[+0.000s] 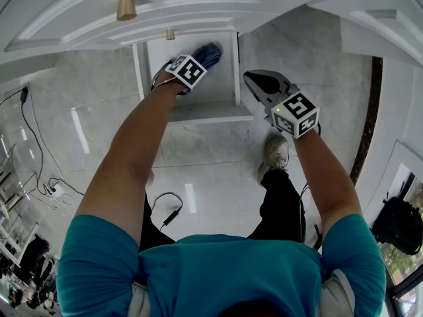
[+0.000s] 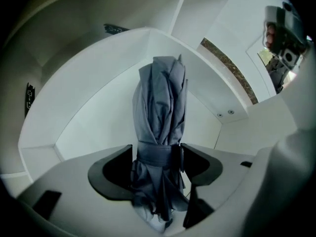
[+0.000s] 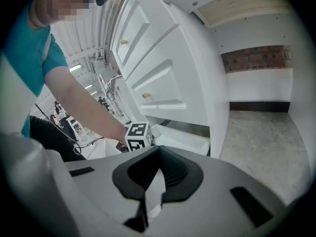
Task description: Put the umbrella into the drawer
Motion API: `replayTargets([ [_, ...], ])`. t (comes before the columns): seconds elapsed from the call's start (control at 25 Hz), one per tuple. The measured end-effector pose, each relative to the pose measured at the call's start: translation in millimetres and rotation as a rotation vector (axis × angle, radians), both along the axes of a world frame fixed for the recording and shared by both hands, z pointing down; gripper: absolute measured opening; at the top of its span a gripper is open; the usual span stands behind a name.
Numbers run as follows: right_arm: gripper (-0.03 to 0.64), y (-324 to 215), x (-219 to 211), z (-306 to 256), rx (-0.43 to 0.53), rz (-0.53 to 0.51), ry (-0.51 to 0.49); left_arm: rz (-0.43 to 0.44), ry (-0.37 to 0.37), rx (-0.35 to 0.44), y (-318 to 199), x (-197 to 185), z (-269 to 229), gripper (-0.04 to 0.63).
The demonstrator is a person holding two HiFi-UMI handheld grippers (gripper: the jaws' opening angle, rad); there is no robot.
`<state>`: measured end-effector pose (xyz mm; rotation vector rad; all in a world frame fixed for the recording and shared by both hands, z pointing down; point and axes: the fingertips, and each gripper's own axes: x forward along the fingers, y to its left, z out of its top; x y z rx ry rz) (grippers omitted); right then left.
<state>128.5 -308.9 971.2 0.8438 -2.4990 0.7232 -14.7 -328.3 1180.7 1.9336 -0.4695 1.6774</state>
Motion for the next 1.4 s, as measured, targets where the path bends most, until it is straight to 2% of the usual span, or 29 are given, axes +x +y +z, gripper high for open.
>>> replayTargets([
  [0.2,0.023,-1.5,-7.4,-8.1,0.010,0.004,0.005,-0.022,0.074,0.047,-9.4,2.1,-24.4,0.298],
  [0.44,0.023,4.9,-20.9,-44.9,0.008,0.019,0.007,-0.022,0.158,0.124,-6.2,3.8,-84.5,0.298],
  [0.6,0.023,11.7,-32.4,-89.6,0.006,0.027,0.006,0.009,0.191,0.171,1.0,-3.0,-141.1,0.298],
  [0.84,0.023,16.6,-42.7,-171.7,0.014,0.040,0.002,-0.017,0.232,0.203,10.4,-20.6,-226.9,0.290],
  [1.16,0.023,37.9,-57.4,-276.5,0.012,0.001,0.019,-0.009,0.333,0.246,40.6,-42.1,-360.6,0.231],
  [1.28,0.023,51.8,-67.5,-309.2,0.000,-0.013,0.025,-0.041,0.397,0.276,55.0,-54.7,-414.8,0.205],
  [1.4,0.023,64.9,-80.6,-341.1,-0.011,-0.014,0.020,-0.115,0.463,0.314,70.1,-70.6,-466.8,0.169],
])
